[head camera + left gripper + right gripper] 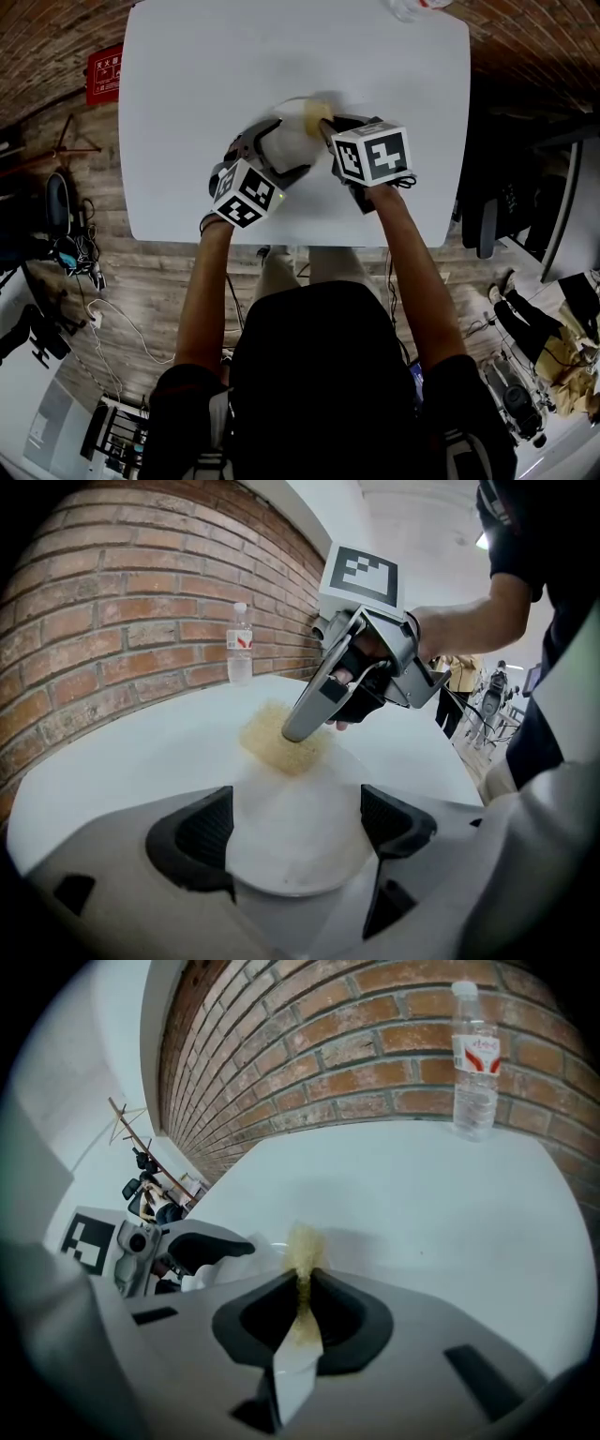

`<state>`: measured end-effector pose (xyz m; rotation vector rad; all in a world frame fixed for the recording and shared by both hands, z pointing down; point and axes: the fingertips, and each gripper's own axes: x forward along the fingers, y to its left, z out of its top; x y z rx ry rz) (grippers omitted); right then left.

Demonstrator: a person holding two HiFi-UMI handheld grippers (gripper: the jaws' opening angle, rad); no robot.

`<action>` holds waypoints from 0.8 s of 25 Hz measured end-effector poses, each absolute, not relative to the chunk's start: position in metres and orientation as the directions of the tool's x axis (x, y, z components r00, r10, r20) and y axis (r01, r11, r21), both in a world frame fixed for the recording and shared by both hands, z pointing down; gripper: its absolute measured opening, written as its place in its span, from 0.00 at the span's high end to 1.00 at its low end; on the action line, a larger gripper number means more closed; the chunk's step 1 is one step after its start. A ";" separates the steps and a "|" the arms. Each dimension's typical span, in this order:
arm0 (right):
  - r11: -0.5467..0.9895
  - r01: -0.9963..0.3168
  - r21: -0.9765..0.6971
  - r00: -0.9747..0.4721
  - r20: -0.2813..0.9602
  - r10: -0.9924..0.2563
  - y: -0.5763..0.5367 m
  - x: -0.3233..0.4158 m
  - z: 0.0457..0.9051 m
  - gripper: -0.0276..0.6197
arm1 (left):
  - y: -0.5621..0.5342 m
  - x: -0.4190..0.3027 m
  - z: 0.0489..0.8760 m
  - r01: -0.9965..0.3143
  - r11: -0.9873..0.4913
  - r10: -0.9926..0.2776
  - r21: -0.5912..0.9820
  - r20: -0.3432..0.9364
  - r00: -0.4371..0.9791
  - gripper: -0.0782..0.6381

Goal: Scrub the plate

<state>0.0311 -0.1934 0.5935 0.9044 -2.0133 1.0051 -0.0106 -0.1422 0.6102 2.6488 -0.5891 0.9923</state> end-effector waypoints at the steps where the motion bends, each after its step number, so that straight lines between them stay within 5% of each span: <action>1: 0.450 -0.818 -0.358 -0.508 0.817 -0.273 -0.194 0.034 0.593 0.89 | -0.142 -0.010 0.610 -0.454 -0.887 -0.282 0.091 0.671 0.686 0.33; 20: 0.442 -0.827 -0.349 -0.496 0.822 -0.279 -0.190 0.050 0.592 0.89 | -0.144 -0.010 0.610 -0.457 -0.884 -0.284 0.092 0.672 0.684 0.33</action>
